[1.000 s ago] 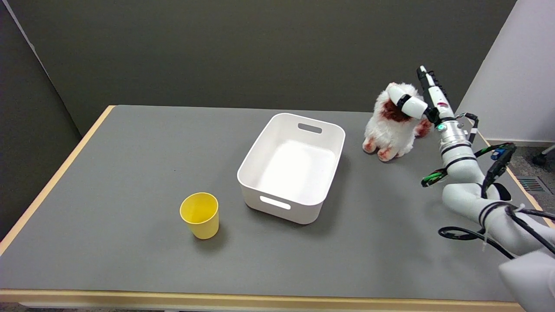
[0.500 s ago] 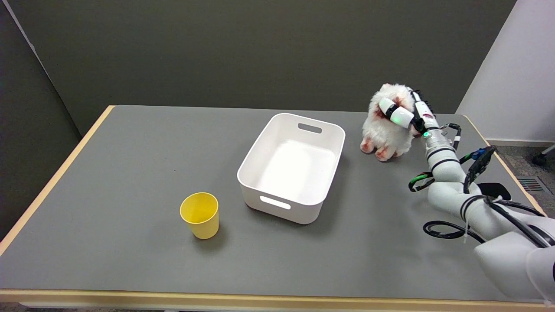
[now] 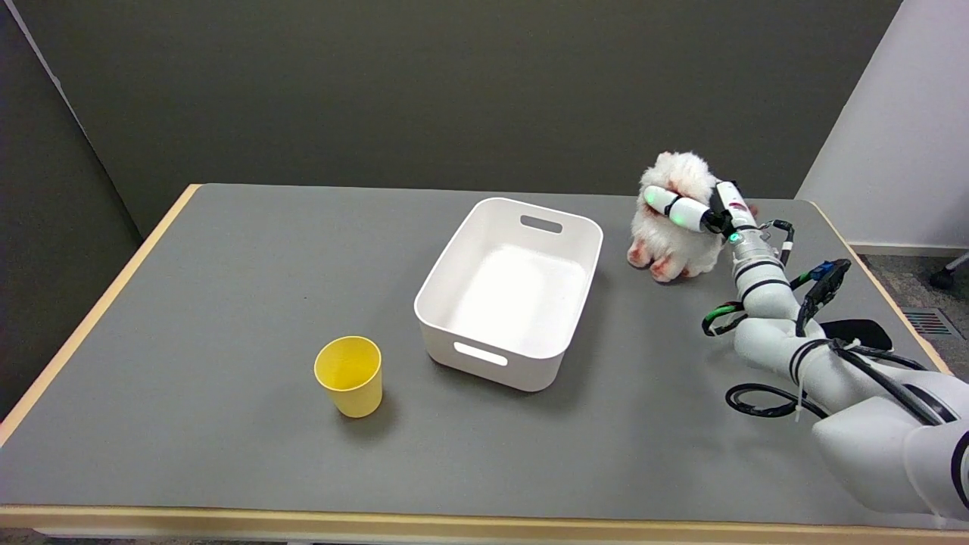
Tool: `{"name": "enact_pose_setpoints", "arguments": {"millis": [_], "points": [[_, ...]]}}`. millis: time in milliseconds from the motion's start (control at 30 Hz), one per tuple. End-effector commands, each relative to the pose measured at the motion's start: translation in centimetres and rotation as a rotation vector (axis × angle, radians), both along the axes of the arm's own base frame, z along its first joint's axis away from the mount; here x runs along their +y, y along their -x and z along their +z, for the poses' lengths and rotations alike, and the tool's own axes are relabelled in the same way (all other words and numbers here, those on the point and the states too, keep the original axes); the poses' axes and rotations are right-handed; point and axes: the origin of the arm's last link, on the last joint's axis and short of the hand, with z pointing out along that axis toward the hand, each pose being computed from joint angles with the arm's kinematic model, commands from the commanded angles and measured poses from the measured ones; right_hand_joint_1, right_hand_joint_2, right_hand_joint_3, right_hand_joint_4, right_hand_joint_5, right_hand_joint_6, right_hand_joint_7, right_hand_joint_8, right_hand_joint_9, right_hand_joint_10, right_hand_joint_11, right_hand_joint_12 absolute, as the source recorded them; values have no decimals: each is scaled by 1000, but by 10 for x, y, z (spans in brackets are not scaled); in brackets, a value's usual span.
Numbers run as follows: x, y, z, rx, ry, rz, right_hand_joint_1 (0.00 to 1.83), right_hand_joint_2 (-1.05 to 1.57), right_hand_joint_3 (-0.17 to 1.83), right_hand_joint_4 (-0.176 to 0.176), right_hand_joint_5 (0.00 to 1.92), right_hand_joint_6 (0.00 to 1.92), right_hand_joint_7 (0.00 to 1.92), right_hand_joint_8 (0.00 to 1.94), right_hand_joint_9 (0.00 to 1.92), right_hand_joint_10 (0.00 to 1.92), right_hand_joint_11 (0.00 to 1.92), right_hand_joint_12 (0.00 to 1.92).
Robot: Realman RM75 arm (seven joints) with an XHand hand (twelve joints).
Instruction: Pick up the plush toy.
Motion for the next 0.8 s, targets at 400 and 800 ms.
{"name": "enact_pose_setpoints", "arguments": {"millis": [400, 800], "points": [[38, -100, 6, 77, 6, 578, 1181, 1051, 518, -176, 547, 1545, 809, 1612, 826, 1801, 1106, 1921], [33, -169, -92, 198, -371, 712, 1173, 1064, 517, -175, 526, 1575, 793, 1639, 814, 1812, 1100, 1921]]}}
